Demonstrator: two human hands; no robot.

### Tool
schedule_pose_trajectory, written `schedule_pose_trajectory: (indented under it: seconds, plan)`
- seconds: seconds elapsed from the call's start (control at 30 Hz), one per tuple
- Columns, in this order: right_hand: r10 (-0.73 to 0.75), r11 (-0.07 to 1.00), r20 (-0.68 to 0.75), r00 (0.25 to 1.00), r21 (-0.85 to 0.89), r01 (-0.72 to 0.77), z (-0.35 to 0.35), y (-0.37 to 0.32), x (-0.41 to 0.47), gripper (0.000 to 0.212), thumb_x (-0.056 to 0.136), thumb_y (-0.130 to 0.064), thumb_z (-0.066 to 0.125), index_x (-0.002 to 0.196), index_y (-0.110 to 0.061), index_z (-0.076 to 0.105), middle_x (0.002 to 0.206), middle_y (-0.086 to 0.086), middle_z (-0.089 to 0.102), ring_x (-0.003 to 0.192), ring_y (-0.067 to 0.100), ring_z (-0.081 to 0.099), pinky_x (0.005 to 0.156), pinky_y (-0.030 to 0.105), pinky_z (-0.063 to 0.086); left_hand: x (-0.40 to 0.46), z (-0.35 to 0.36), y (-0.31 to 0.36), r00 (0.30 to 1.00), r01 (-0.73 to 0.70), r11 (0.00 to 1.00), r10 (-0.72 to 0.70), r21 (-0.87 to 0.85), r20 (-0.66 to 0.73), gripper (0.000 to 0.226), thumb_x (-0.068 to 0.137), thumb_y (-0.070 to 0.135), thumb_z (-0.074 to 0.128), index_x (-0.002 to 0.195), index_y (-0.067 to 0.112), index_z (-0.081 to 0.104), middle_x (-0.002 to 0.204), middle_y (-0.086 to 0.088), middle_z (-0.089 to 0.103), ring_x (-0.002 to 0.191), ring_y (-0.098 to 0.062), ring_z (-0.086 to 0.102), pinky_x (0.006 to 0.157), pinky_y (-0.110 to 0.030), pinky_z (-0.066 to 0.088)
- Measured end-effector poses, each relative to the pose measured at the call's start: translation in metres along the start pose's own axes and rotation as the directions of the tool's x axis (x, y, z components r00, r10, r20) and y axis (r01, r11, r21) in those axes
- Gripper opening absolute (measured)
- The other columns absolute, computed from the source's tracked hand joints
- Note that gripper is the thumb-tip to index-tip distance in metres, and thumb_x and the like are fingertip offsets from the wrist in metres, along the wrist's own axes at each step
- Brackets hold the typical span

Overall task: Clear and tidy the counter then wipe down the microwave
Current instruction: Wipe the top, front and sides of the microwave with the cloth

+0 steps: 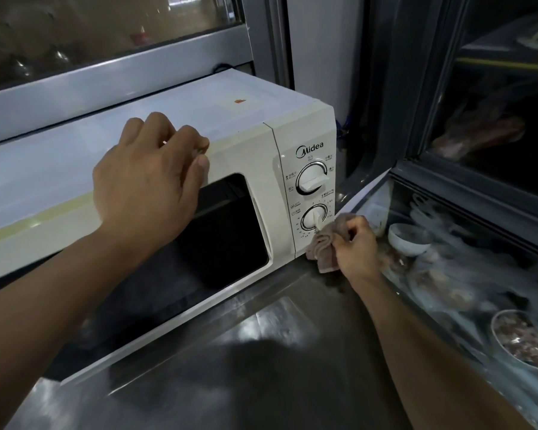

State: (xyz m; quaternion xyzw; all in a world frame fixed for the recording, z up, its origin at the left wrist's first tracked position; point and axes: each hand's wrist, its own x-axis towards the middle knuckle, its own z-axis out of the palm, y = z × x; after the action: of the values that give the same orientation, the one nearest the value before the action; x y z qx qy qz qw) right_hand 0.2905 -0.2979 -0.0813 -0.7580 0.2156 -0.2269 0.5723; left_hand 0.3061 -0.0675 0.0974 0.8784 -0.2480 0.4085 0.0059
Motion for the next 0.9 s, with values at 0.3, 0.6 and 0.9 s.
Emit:
schedule_pose_trajectory:
  seconds: [0.3,0.6,0.9]
  plan:
    - [-0.003,0.991,-0.081,0.997,0.129,0.013,0.004,-0.009,-0.001,0.012,0.088,-0.007,0.059,0.091,-0.011,0.048,0.087,0.005,0.059,0.082,0.010,0.063,0.072,0.023,0.050,0.000,0.001,0.000,1.000,0.002,1.000,-0.002,0.001,-0.022,0.029,0.095,0.031,0.041,0.108,0.016,0.062,0.095,-0.010,0.053,0.092,-0.033,0.050,0.055,-0.030,0.023]
    - [0.083,0.990,-0.083,0.993,0.123,-0.072,0.051,-0.011,-0.057,0.013,0.083,0.006,0.055,0.078,-0.005,0.049,0.083,-0.001,0.050,0.075,0.007,0.054,0.075,0.017,0.049,0.000,0.002,-0.002,1.000,-0.002,1.000,0.002,0.000,-0.027,0.029,0.095,0.031,0.040,0.105,0.016,0.061,0.094,-0.009,0.053,0.091,-0.032,0.050,0.054,-0.031,0.026]
    - [-0.044,0.991,-0.095,0.995,0.121,0.055,0.041,-0.027,-0.065,0.019,0.089,-0.011,0.057,0.107,-0.014,0.063,0.102,0.005,0.065,0.099,0.020,0.062,0.089,0.041,0.053,-0.001,0.002,-0.001,0.999,0.005,1.000,-0.005,-0.002,-0.039,0.029,0.095,0.032,0.040,0.107,0.017,0.062,0.096,-0.009,0.054,0.093,-0.032,0.050,0.056,-0.031,0.023]
